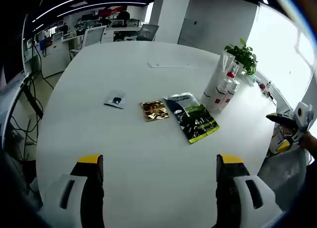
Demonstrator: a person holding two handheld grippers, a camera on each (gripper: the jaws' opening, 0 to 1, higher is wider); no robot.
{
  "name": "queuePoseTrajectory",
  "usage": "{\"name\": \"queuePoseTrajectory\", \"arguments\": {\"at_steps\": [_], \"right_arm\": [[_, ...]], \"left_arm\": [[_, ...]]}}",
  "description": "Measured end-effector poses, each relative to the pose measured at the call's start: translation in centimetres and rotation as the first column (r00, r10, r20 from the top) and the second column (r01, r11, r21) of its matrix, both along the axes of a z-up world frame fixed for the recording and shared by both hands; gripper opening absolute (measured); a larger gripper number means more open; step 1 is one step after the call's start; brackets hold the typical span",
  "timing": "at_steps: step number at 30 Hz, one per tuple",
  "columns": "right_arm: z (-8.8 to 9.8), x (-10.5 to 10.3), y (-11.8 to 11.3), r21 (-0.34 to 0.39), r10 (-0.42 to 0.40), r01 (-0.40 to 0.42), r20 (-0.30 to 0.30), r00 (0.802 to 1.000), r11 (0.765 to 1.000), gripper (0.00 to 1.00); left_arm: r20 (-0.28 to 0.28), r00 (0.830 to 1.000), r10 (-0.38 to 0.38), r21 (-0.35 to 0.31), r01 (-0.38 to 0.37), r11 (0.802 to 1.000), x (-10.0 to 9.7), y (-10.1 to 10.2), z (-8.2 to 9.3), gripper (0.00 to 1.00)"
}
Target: Arrange the skincare products in the storage area until every visible bottle or jar stands upright without overlapping.
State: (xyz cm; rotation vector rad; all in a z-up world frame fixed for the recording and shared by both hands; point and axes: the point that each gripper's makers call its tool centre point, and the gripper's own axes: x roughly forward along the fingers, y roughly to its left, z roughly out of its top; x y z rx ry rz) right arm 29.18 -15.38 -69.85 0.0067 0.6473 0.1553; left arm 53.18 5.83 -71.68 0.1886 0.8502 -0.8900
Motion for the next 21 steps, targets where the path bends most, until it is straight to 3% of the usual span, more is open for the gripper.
{"name": "queuePoseTrajectory", "arguments": {"at_steps": [8, 21], "right_arm": [[-0.5, -0.2, -0.1, 0.011, -0.006, 0.007, -0.024, 1.000, 1.000, 0.94], [-1.3, -0.5, -0.3, 0.000, -0.013, 0.013, -0.065, 0.998, 1.000, 0.93]], "left_arm": [[-0.011, 0.999, 0.050, 0.012, -0.050, 0.999, 4.5, -1.5, -1.2, 0.80], [0.007, 1.000, -0.028, 0.144, 0.027, 0.989, 10.5, -3.3, -3.6, 0.74]]}}
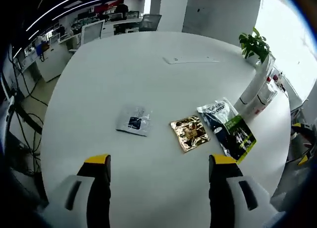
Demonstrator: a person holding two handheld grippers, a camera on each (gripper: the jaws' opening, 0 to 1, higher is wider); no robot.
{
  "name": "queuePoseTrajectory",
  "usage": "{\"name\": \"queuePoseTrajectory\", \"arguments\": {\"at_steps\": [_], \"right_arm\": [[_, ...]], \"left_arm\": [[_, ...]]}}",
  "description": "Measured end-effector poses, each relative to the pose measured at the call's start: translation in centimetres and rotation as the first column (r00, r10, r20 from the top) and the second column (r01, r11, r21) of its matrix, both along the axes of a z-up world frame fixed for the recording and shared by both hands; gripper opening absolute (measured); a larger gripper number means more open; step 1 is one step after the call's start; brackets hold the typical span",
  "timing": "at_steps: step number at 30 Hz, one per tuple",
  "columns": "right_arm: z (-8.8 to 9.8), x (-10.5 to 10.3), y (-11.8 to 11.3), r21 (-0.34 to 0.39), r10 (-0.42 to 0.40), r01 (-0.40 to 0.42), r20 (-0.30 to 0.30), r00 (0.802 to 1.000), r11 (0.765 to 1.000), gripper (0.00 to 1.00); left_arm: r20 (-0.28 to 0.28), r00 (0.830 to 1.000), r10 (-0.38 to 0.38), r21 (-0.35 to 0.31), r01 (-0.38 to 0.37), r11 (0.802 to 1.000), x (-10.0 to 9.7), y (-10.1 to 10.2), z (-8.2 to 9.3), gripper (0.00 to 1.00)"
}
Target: Arrange the skincare products in the storage area until every visible bottle or jar stands upright without overlapping.
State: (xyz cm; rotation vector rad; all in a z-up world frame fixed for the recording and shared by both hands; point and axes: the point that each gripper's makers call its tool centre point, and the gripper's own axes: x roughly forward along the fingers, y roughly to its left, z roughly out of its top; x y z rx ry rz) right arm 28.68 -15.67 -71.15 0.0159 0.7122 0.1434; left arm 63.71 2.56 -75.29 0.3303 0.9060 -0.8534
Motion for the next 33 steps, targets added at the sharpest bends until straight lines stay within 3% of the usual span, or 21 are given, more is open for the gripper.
{"name": "queuePoseTrajectory", "arguments": {"at_steps": [10, 16, 21, 33], "right_arm": [[-0.4, -0.1, -0.2, -0.003, -0.010, 0.010, -0.018, 1.000, 1.000, 0.93], [-0.4, -0.2, -0.5, -0.014, -0.027, 0.026, -0.022, 0.999, 1.000, 0.93], [-0.5, -0.2, -0.7, -0.001, -0.038, 0.038, -0.026, 0.999, 0.999, 0.93], [-0.8, -0.3, -0.8, 0.002, -0.047, 0.047, -0.038, 0.998, 0.999, 0.93]], "left_arm": [[-0.018, 1.000, -0.022, 0.069, 0.023, 0.997, 4.0, -0.7, -1.0, 0.73], [-0.042, 0.994, -0.101, 0.164, 0.107, 0.981, 6.0, -1.2, -2.4, 0.70], [-0.058, 0.991, -0.124, 0.175, 0.132, 0.976, 7.3, -2.4, -2.5, 0.66], [-0.118, 0.982, -0.147, 0.237, 0.171, 0.956, 8.3, -3.0, -3.5, 0.61]]}}
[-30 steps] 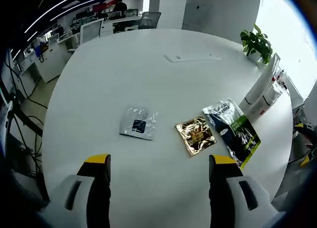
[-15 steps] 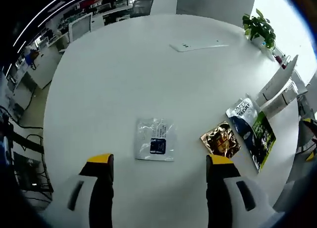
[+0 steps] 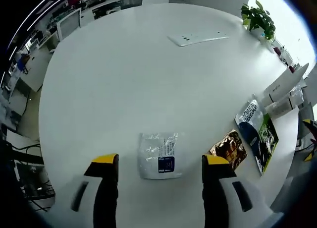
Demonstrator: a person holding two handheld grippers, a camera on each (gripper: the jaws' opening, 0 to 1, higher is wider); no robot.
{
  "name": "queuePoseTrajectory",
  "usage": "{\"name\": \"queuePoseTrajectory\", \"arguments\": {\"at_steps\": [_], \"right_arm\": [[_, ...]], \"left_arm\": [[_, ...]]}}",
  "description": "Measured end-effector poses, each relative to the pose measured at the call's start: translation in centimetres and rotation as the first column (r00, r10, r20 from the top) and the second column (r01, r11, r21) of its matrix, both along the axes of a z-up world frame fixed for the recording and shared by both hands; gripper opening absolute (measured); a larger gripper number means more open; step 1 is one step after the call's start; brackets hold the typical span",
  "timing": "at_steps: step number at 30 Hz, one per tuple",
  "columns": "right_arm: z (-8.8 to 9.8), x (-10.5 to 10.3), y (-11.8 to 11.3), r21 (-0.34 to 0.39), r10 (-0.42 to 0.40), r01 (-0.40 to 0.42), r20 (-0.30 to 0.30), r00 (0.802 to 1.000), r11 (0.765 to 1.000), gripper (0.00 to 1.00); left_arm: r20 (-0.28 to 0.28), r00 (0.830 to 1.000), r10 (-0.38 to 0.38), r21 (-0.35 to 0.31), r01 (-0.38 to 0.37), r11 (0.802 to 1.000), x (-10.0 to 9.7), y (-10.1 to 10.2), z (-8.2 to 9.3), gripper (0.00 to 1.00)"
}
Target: Arrange the skincare products in the storage area until every visible bottle or jar stands upright without overlapping.
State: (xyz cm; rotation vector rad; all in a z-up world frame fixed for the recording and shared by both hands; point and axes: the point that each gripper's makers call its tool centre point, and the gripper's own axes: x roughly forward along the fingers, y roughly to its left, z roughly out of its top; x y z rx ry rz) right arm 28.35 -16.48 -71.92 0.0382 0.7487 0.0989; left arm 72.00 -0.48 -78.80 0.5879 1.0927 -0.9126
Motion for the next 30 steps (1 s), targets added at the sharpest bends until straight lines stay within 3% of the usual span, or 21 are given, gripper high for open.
{"name": "queuePoseTrajectory", "arguments": {"at_steps": [8, 24, 28, 30], "right_arm": [[-0.04, -0.05, -0.04, 0.006, -0.007, 0.007, -0.002, 1.000, 1.000, 0.93], [-0.20, -0.05, -0.02, 0.002, -0.004, 0.004, -0.010, 1.000, 1.000, 0.93], [-0.32, -0.14, -0.05, -0.002, -0.001, 0.001, -0.017, 1.000, 1.000, 0.93], [-0.29, -0.11, -0.07, -0.006, 0.000, 0.000, -0.015, 1.000, 1.000, 0.93]], "left_arm": [[-0.029, 0.999, -0.015, 0.029, 0.016, 0.999, -0.51, -0.12, -0.68, 0.56], [-0.008, 0.998, -0.058, 0.074, 0.058, 0.996, -0.70, -0.33, -0.70, 0.48], [-0.012, 0.998, -0.066, 0.079, 0.067, 0.995, -0.37, -0.18, -0.68, 0.35], [-0.010, 0.997, -0.072, 0.077, 0.072, 0.994, -0.32, -0.20, -0.57, 0.35]]}}
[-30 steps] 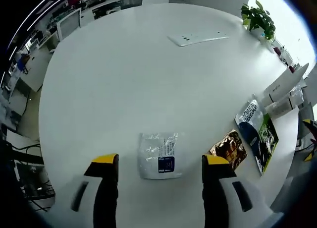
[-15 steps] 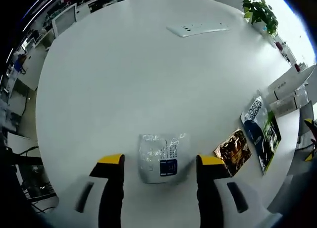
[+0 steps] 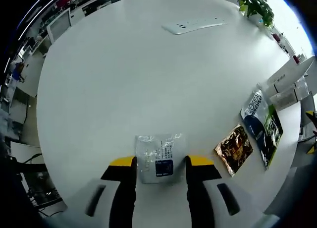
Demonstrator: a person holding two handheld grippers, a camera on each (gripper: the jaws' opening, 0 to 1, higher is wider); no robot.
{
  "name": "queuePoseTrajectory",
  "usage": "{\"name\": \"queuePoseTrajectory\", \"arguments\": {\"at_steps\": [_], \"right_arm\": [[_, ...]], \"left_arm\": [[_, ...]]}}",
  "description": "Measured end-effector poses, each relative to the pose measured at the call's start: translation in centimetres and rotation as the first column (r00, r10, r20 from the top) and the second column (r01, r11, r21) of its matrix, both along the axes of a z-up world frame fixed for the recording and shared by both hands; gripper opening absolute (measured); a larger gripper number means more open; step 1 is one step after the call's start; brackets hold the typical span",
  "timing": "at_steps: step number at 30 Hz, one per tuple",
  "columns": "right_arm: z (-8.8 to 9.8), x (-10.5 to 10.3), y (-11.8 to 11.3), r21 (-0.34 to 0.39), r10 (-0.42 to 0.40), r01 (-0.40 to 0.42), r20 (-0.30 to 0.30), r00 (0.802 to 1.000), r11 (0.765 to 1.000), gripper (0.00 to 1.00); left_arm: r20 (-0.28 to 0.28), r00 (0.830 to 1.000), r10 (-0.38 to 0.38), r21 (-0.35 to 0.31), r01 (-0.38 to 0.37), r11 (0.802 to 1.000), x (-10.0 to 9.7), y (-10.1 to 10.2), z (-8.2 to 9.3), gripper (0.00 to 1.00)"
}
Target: Arrange the skincare products in the storage area until every visible bottle or jar stands upright without overlapping.
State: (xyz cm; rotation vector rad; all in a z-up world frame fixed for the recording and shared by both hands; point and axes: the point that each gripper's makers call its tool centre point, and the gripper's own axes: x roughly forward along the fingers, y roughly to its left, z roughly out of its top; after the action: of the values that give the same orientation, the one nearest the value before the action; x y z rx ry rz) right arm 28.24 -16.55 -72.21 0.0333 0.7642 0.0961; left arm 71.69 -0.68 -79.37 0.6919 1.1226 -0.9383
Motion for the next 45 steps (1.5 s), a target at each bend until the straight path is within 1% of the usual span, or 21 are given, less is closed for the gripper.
{"name": "queuePoseTrajectory", "arguments": {"at_steps": [6, 8, 11, 15, 16, 17, 19, 23, 25, 27, 28, 30, 33, 35, 36, 38, 39, 41, 42, 44, 45], "right_arm": [[0.0, 0.0, 0.0, -0.001, 0.000, 0.000, 0.001, 1.000, 1.000, 0.93], [0.0, 0.0, -0.1, -0.005, -0.001, 0.001, -0.001, 1.000, 1.000, 0.93], [0.1, 0.0, -0.1, 0.001, -0.005, 0.005, 0.004, 1.000, 1.000, 0.93], [0.2, 0.1, -0.1, 0.001, -0.006, 0.006, 0.009, 1.000, 1.000, 0.93], [0.2, 0.1, -0.1, 0.000, -0.006, 0.006, 0.010, 1.000, 1.000, 0.93], [0.3, 0.1, -0.1, -0.001, -0.005, 0.005, 0.012, 1.000, 1.000, 0.93], [0.3, 0.1, -0.1, 0.001, -0.004, 0.004, 0.013, 1.000, 1.000, 0.93], [0.3, 0.1, 0.1, 0.001, 0.003, -0.003, 0.014, 1.000, 1.000, 0.93], [0.4, 0.1, 0.1, -0.001, 0.005, -0.005, 0.017, 1.000, 1.000, 0.93], [0.4, 0.1, 0.1, -0.001, 0.006, -0.006, 0.018, 1.000, 1.000, 0.93], [0.4, 0.1, 0.1, -0.003, 0.007, -0.007, 0.018, 1.000, 1.000, 0.93], [0.5, 0.2, 0.1, -0.001, 0.007, -0.007, 0.023, 1.000, 1.000, 0.93], [0.5, 0.2, 0.1, -0.001, 0.009, -0.009, 0.024, 1.000, 1.000, 0.93], [0.6, 0.2, 0.1, -0.003, 0.011, -0.011, 0.028, 1.000, 1.000, 0.93], [0.6, 0.2, 0.2, -0.003, 0.011, -0.011, 0.029, 1.000, 1.000, 0.93], [0.6, 0.2, 0.2, -0.002, 0.012, -0.012, 0.029, 1.000, 1.000, 0.93], [0.6, 0.2, 0.2, -0.002, 0.012, -0.012, 0.029, 0.999, 1.000, 0.93], [0.6, 0.2, 0.2, 0.001, 0.014, -0.014, 0.030, 0.999, 1.000, 0.93], [0.6, 0.2, 0.2, 0.001, 0.014, -0.014, 0.031, 0.999, 1.000, 0.93], [0.7, 0.3, 0.2, 0.000, 0.014, -0.014, 0.032, 0.999, 1.000, 0.93], [0.7, 0.3, 0.2, 0.000, 0.015, -0.015, 0.032, 0.999, 1.000, 0.93]], "left_arm": [[0.005, 1.000, -0.022, 0.006, 0.022, 1.000, 0.2, 0.0, 0.1, 0.35], [0.011, 0.999, -0.044, 0.020, 0.043, 0.999, 0.0, 0.1, 0.1, 0.35], [0.022, 0.994, -0.106, 0.049, 0.105, 0.993, -0.3, 0.3, 0.3, 0.35], [0.030, 0.990, -0.136, 0.042, 0.134, 0.990, -0.6, 0.2, 1.2, 0.35], [0.034, 0.988, -0.150, 0.036, 0.148, 0.988, -0.7, 0.0, 1.5, 0.35], [0.041, 0.983, -0.180, 0.027, 0.179, 0.984, -0.8, -0.2, 1.9, 0.35], [0.046, 0.974, -0.221, 0.028, 0.220, 0.975, -1.2, -0.4, 2.5, 0.35], [0.063, 0.960, -0.274, 0.035, 0.273, 0.961, -1.6, -0.5, 3.3, 0.35], [0.058, 0.949, -0.310, 0.026, 0.309, 0.951, -2.3, -0.5, 3.5, 0.35], [0.057, 0.938, -0.342, 0.031, 0.340, 0.940, -2.9, -0.4, 3.7, 0.35], [0.058, 0.928, -0.368, 0.036, 0.367, 0.930, -3.2, -0.4, 3.8, 0.35], [0.057, 0.915, -0.399, 0.036, 0.397, 0.917, -3.8, -0.4, 3.9, 0.35], [0.060, 0.902, -0.428, 0.020, 0.428, 0.904, -4.8, -0.6, 4.3, 0.35], [0.055, 0.889, -0.454, 0.003, 0.455, 0.891, -5.5, -0.8, 4.3, 0.35], [0.053, 0.874, -0.482, 0.004, 0.483, 0.876, -6.0, -0.8, 4.2, 0.35], [0.051, 0.861, -0.507, 0.011, 0.507, 0.862, -6.6, -0.7, 4.1, 0.35], [0.048, 0.851, -0.523, 0.013, 0.523, 0.852, -7.0, -0.7, 4.0, 0.35], [0.040, 0.840, -0.541, 0.005, 0.542, 0.841, -8.0, -0.7, 3.9, 0.35], [0.036, 0.831, -0.556, 0.001, 0.556, 0.831, -8.5, -0.7, 3.9, 0.35], [0.034, 0.822, -0.569, -0.003, 0.569, 0.822, -9.3, -0.7, 3.9, 0.35], [0.030, 0.812, -0.583, -0.007, 0.583, 0.812, -9.9, -0.7, 4.0, 0.35]]}}
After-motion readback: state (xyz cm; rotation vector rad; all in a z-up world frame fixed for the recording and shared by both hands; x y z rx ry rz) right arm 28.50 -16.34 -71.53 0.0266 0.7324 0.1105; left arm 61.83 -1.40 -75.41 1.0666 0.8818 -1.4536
